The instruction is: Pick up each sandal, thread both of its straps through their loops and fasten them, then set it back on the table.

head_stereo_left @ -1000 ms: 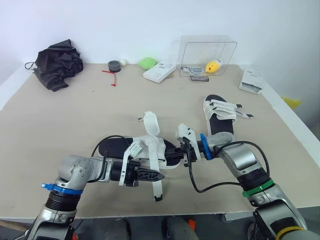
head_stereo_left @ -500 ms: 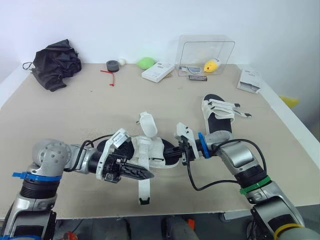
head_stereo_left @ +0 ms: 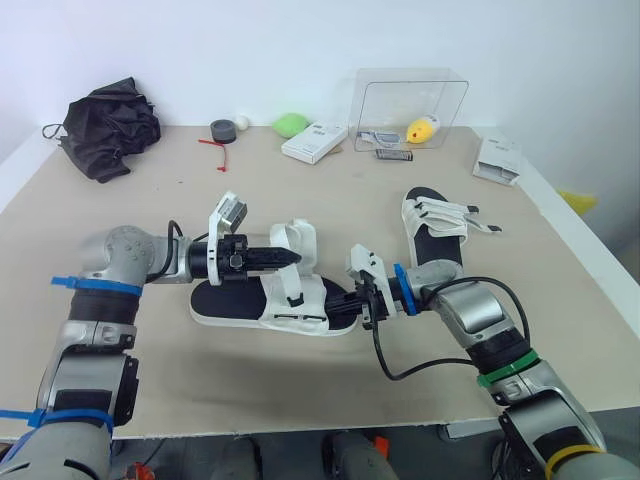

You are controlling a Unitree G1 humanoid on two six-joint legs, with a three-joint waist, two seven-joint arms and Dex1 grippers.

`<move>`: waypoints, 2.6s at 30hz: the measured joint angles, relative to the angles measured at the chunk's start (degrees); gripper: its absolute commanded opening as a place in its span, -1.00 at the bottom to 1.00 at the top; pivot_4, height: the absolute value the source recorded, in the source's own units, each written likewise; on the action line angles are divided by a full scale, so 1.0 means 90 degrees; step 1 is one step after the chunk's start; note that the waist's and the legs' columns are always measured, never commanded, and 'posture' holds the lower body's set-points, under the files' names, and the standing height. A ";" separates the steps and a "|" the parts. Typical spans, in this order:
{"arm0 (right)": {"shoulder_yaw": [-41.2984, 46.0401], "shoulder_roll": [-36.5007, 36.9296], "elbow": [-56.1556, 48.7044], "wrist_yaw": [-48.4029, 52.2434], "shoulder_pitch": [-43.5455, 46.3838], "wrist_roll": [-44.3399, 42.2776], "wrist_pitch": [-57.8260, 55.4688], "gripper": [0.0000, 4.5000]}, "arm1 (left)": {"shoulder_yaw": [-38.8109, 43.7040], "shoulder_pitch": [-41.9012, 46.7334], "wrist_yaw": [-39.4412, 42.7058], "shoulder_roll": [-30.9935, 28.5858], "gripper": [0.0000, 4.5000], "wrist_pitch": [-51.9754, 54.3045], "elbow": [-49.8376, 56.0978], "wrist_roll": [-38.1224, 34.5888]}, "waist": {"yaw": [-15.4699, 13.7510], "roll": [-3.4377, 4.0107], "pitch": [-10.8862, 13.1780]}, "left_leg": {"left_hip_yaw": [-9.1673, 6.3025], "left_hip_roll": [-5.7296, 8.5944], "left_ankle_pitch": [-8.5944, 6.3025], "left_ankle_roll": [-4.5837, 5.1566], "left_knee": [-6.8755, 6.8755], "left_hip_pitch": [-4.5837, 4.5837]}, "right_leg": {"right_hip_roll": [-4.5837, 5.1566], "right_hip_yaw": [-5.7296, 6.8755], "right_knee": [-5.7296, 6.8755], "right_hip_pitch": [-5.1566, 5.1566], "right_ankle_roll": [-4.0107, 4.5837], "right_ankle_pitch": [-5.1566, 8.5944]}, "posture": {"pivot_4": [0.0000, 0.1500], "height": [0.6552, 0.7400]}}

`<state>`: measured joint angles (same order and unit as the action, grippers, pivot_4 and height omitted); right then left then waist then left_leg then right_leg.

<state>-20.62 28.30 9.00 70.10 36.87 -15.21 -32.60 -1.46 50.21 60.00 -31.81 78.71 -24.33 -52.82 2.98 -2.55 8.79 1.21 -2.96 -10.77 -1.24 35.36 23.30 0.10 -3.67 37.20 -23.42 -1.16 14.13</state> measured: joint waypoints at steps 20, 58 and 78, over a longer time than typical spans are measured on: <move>0.0002 -0.0021 0.0003 -0.0010 0.0010 0.0001 -0.0002 -1.00 | -0.1506 0.0242 0.2587 -0.0758 -0.91 -0.0646 -0.0598 0.1228 | 0.0013 0.0008 0.0011 | -0.0007 -0.0002 0.0000 0.0000 0.0001 0.0005 | -0.0004 -0.0005 0.0000 -0.0007 0.0004 0.0000 | 1.00 1.00; 0.0046 -0.0034 -0.0154 -0.0070 -0.0082 0.0001 -0.0075 -1.00 | -0.0246 0.0789 0.1915 0.0180 -0.91 0.0162 -0.1581 0.1284 | 0.0014 0.0006 0.0015 | -0.0031 -0.0002 -0.0001 0.0000 0.0001 0.0006 | -0.0032 -0.0011 0.0011 0.0003 -0.0020 -0.0013 | 1.00 1.00; 0.0051 -0.0016 -0.0223 -0.0081 -0.0100 0.0002 -0.0123 -1.00 | -0.1010 0.0359 0.2440 -0.0110 -0.91 -0.0133 -0.1158 0.1564 | 0.0011 0.0006 0.0015 | -0.0038 -0.0002 -0.0002 0.0000 0.0001 0.0009 | -0.0035 -0.0009 0.0012 0.0003 -0.0024 -0.0015 | 1.00 1.00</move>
<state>-20.16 28.16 6.99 69.37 35.97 -15.19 -33.70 -10.55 53.45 81.97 -32.80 77.51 -34.76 -38.74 3.08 -2.50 8.92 0.86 -2.98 -10.79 -1.24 35.37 23.38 -0.21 -3.75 37.31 -23.39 -1.37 14.00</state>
